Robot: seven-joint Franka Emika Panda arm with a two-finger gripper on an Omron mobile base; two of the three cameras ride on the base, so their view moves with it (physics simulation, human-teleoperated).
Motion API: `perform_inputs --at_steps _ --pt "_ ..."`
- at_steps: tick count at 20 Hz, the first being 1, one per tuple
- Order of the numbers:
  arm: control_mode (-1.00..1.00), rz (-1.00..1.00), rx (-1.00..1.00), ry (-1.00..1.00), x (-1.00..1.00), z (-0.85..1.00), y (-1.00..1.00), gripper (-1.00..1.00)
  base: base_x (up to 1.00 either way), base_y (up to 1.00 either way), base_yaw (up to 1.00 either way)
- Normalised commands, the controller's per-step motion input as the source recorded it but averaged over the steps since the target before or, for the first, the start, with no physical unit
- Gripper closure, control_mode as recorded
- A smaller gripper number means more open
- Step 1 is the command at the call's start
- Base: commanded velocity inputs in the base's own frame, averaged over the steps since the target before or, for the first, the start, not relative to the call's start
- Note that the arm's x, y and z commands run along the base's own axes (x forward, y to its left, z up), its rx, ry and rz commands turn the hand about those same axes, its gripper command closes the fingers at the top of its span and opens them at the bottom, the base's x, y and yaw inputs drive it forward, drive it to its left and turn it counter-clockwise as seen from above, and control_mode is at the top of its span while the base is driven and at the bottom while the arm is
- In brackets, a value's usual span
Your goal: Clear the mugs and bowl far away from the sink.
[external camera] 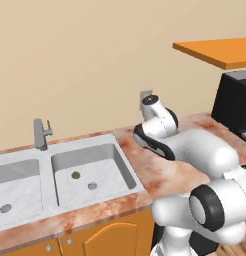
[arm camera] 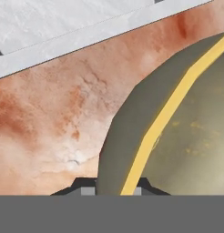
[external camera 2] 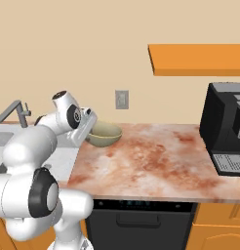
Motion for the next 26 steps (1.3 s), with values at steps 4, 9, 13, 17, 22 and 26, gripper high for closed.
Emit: perform_inputs --at_steps 4,9,13,17,22,26 --pt "1.0 0.0 0.0 -0.03 -0.17 0.0 0.0 1.0 -0.1 0.0 0.0" --pt "1.0 0.0 0.0 0.0 0.0 0.0 0.0 1.0 -0.51 0.0 0.0" --pt "1.0 0.0 0.0 0.0 0.0 0.0 0.0 1.0 -0.89 -0.09 -0.15" --pt "1.0 0.0 0.0 0.0 0.0 0.0 0.0 1.0 -0.66 -0.33 -0.62" --pt "1.0 0.0 0.0 0.0 0.0 0.0 0.0 1.0 -0.02 -0.27 -0.87" --pt "1.0 0.0 0.0 0.0 0.0 0.0 0.0 1.0 0.0 -0.26 -0.94"
